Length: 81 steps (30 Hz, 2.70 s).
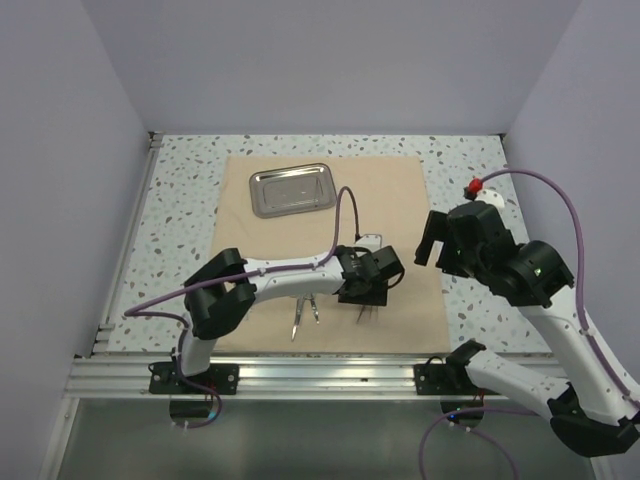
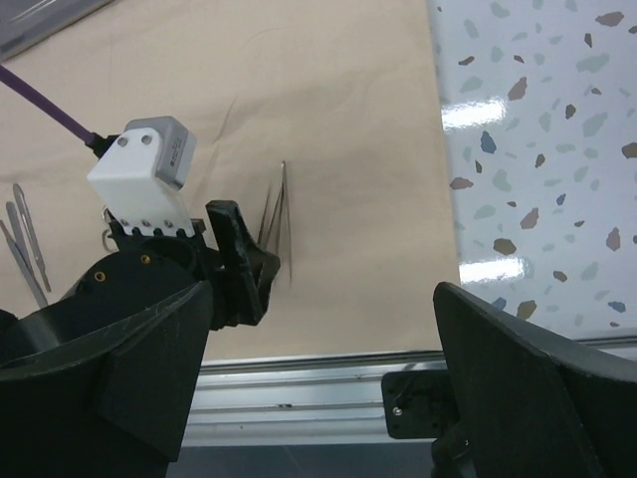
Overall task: Open and lay out the surgical kit
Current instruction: Place the medical item in the surgical kit, then pick up the medical item from the container, then place the medical item in the surgical kit.
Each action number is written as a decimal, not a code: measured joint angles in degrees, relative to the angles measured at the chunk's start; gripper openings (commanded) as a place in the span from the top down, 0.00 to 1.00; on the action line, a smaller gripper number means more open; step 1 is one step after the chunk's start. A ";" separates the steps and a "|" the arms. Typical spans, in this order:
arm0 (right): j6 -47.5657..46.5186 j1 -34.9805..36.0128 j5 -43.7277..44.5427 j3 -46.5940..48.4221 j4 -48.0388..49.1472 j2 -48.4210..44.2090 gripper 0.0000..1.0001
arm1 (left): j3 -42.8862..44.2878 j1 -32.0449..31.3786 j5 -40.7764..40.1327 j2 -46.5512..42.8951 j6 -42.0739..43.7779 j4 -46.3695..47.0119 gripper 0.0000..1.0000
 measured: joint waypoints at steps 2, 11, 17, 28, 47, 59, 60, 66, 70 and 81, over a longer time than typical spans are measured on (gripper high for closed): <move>-0.44 0.00 -0.68 -0.02 0.63 1.01 0.04 | 0.87 -0.04 -0.63 0.00 0.15 -1.09 0.28; -5.79 -1.11 -6.10 11.74 14.51 23.08 0.04 | 4.76 9.57 -4.72 -14.29 10.51 -9.40 0.27; -10.97 0.11 -9.31 32.52 19.17 52.06 0.04 | 0.42 28.63 -7.52 -25.35 22.01 -4.74 0.30; -12.50 0.09 -11.78 63.56 17.62 85.66 0.04 | -4.13 43.47 -4.07 -22.80 34.07 -3.15 0.30; -13.20 -0.15 -8.02 70.12 25.24 100.26 0.43 | -8.37 51.78 -2.45 -27.58 38.32 -2.54 0.31; -15.21 0.20 -2.03 68.30 25.33 99.69 1.00 | -10.23 53.02 0.15 -27.58 38.42 -1.99 0.32; -15.26 0.26 -1.70 68.26 25.33 99.65 1.00 | -10.27 53.02 0.37 -27.58 38.47 -1.99 0.32; -15.87 0.44 -1.40 68.28 24.79 99.21 1.00 | -12.55 53.13 1.49 -27.85 39.39 -0.46 0.32; -16.52 0.42 -1.49 65.37 24.06 96.32 1.00 | -13.94 53.29 3.23 -27.89 39.69 0.31 0.32; -15.87 0.44 2.58 22.25 29.09 54.55 1.00 | -14.01 53.29 6.62 -27.89 40.00 2.80 0.33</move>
